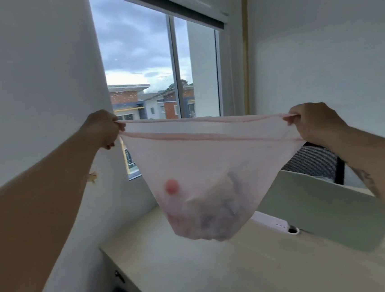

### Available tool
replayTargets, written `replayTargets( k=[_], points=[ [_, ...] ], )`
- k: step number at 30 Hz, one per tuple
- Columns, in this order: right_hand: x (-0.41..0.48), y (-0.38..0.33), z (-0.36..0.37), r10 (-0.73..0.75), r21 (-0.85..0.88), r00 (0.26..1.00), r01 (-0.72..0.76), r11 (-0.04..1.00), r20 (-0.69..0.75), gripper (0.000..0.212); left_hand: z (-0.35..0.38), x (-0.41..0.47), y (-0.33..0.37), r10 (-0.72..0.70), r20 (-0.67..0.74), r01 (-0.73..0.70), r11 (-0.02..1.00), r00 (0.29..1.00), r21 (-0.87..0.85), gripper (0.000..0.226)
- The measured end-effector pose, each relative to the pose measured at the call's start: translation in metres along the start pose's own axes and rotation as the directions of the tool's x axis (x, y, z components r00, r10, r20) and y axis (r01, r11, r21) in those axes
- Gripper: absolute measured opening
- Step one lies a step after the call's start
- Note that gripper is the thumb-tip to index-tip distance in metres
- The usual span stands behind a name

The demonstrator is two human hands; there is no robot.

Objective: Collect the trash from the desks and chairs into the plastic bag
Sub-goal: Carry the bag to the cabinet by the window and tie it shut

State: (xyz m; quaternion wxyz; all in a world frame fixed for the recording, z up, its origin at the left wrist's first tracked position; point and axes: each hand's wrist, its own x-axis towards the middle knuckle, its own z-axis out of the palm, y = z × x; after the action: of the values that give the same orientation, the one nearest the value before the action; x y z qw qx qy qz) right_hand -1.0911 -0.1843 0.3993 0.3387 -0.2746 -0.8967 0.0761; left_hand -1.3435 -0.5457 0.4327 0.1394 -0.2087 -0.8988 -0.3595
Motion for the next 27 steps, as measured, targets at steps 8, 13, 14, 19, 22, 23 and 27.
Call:
replayTargets(
  k=[8, 13, 14, 19, 22, 23, 27],
  points=[
    [0.006, -0.2, 0.064, -0.388, 0.245, 0.921, 0.369, 0.897, 0.036, 0.022, -0.188, -0.098, -0.122, -0.259, -0.27, 0.298, 0.948, 0.927, 0.115, 0.025],
    [-0.04, -0.358, 0.093, -0.592, 0.381, 0.804, 0.531, 0.757, 0.057, 0.025, -0.308, -0.188, -0.192, -0.391, -0.454, 0.507, 0.846, 0.801, 0.165, 0.015],
    [-0.053, -0.392, 0.097, -0.623, 0.422, 0.781, 0.55, 0.721, 0.048, 0.024, -0.33, -0.209, -0.206, -0.416, -0.487, 0.546, 0.822, 0.768, 0.159, 0.016],
    [-0.129, -0.57, 0.12, -0.737, 0.591, 0.675, 0.607, 0.532, -0.03, 0.024, -0.447, -0.318, -0.278, -0.437, -0.638, 0.687, 0.698, 0.634, 0.204, 0.019],
    [-0.192, -0.674, 0.13, -0.781, 0.659, 0.623, 0.607, 0.443, -0.048, 0.027, -0.518, -0.381, -0.32, -0.466, -0.703, 0.777, 0.597, 0.538, 0.199, 0.02],
    [-0.215, -0.705, 0.132, -0.795, 0.689, 0.604, 0.598, 0.409, -0.052, 0.027, -0.539, -0.4, -0.334, -0.474, -0.718, 0.802, 0.563, 0.511, 0.199, 0.02],
    [-0.301, -0.818, 0.146, -0.849, 0.785, 0.524, 0.554, 0.279, -0.068, 0.026, -0.613, -0.458, -0.399, -0.496, -0.77, 0.866, 0.478, 0.402, 0.144, 0.013]
  ],
)
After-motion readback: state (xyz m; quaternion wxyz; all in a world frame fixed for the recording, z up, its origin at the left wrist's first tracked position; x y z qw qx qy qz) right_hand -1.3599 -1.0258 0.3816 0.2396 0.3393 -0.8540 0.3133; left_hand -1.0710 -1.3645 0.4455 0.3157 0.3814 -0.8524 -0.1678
